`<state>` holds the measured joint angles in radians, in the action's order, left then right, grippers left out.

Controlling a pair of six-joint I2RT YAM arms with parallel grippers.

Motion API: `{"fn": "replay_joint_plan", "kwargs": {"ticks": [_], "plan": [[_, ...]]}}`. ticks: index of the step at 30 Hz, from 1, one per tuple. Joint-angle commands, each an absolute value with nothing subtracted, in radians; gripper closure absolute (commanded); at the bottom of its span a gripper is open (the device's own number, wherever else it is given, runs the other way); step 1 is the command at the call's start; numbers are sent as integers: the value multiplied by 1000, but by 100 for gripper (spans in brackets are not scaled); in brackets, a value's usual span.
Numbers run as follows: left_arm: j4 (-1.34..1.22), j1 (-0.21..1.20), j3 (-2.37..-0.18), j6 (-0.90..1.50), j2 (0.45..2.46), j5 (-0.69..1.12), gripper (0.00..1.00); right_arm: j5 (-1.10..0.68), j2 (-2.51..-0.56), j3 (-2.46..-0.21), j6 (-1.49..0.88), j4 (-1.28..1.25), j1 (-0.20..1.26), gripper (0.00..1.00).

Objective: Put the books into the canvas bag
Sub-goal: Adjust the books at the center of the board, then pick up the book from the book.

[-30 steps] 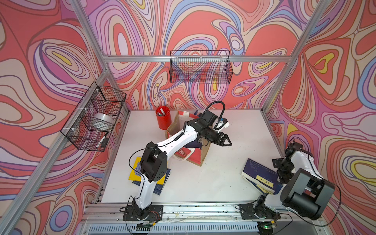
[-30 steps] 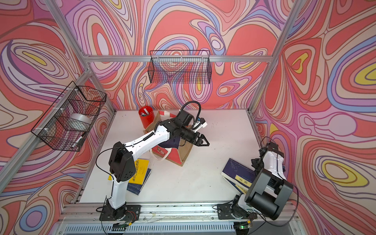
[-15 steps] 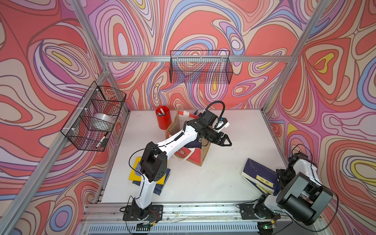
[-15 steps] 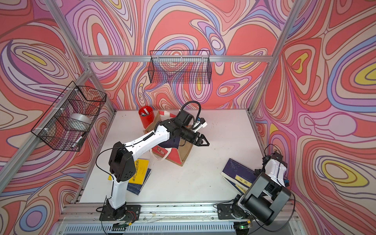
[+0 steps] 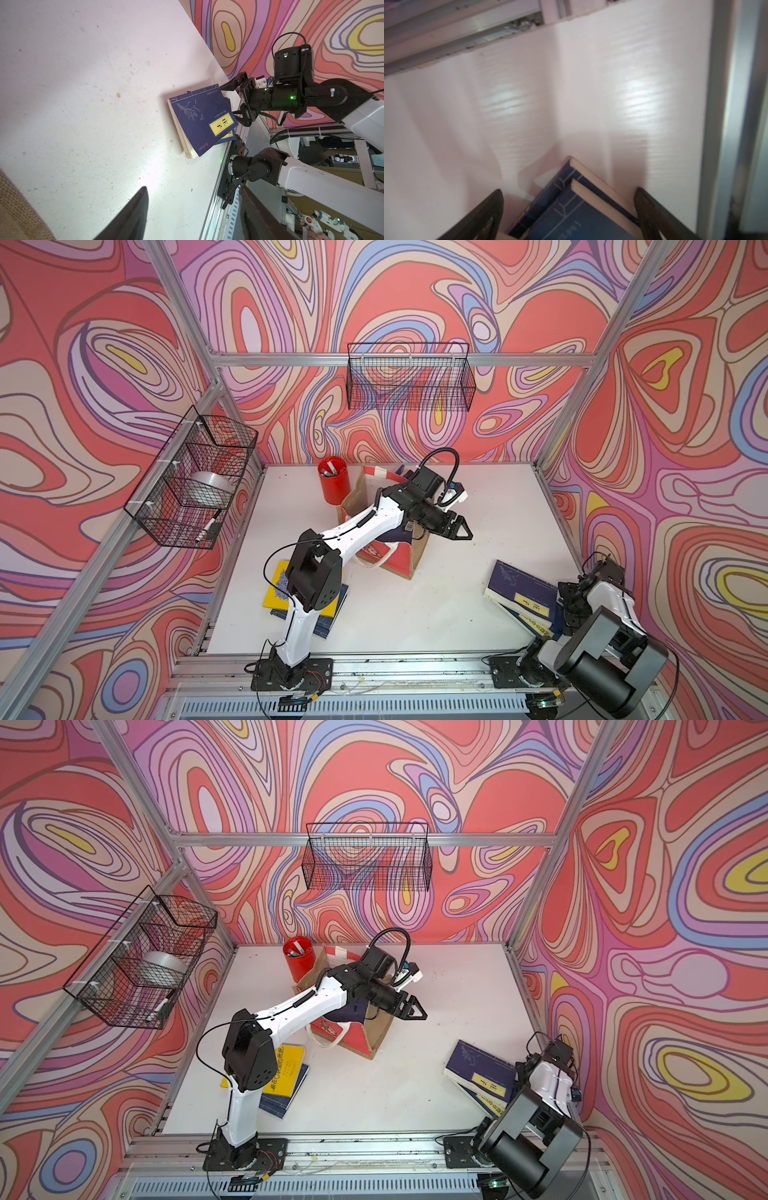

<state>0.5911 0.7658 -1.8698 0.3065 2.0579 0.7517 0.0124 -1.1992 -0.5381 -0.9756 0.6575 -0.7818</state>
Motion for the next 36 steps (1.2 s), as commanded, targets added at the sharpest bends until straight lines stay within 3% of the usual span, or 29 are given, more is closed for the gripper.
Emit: {"fn": "replay_joint_plan", "kwargs": {"ticks": [1,8,12,18,22,27,36], "plan": [[619,769,-1898,290,2075,754,30,-258,-1269,-425,-975,341,-736,2],[627,767,-1876,299,2068,718,30,-171,-1333,-536,-1060,250,-455,1],[568,768,-1817,354,2066,738,30,-172,-1438,-664,-1019,294,-421,2],[539,816,-1731,358,2072,719,30,-81,-1407,-829,-783,507,-420,2],[463,869,-1641,415,2057,714,30,-155,-1398,-873,-617,611,-419,2],[280,902,-1479,598,2022,686,29,-409,-1344,-813,-504,607,-420,2],[328,976,-1496,640,2022,494,30,-464,-1224,-684,-459,632,-417,2]]}}
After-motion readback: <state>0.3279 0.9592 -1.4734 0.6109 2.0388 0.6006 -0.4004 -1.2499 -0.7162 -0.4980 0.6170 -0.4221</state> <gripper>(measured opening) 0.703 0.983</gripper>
